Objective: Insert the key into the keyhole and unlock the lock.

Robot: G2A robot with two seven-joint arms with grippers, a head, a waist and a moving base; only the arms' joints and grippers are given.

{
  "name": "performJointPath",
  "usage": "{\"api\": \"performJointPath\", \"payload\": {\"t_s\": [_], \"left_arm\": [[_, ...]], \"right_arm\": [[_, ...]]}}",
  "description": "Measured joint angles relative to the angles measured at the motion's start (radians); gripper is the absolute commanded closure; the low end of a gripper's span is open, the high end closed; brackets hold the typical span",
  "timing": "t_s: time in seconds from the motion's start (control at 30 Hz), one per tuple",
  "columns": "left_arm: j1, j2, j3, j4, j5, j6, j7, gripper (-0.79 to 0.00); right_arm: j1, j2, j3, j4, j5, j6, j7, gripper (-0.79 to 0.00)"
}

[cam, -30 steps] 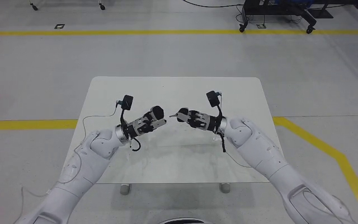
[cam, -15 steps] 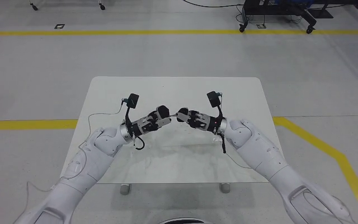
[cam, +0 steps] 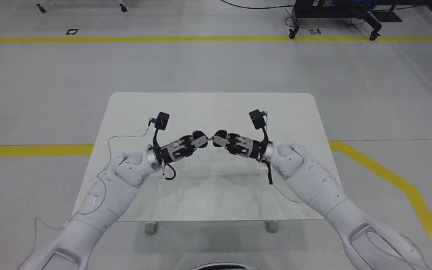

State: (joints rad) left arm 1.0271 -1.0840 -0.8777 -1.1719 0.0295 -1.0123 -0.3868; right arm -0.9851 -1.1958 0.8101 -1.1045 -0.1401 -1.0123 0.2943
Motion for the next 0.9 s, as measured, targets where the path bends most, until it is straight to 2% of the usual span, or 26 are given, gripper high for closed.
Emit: {"api": "performJointPath", "payload": {"t_s": [0.13,0.23,0.33,0.37,0.9], "left_arm": [[0.0,-0.002,-0.005,0.003,0.011,0.0,0.009,0.0],[0.001,-0.001,-0.013,0.005,0.026,0.0,0.024,0.0],[0.004,-0.001,-0.02,0.006,0.037,0.0,0.033,0.0],[0.005,0.0,-0.021,0.006,0.039,0.0,0.035,0.0],[0.016,0.008,-0.031,-0.009,0.06,0.0,0.032,0.0]], "right_arm": [[0.0,0.001,-0.002,0.0,0.004,0.0,0.0,0.0],[0.0,0.002,-0.004,0.0,0.01,0.0,0.005,-0.043],[0.001,0.003,-0.007,0.002,0.014,0.0,0.017,-0.185],[0.002,0.004,-0.008,0.002,0.016,0.0,0.021,-0.194],[0.017,0.004,-0.023,0.014,0.047,0.0,0.072,-0.169]]}}
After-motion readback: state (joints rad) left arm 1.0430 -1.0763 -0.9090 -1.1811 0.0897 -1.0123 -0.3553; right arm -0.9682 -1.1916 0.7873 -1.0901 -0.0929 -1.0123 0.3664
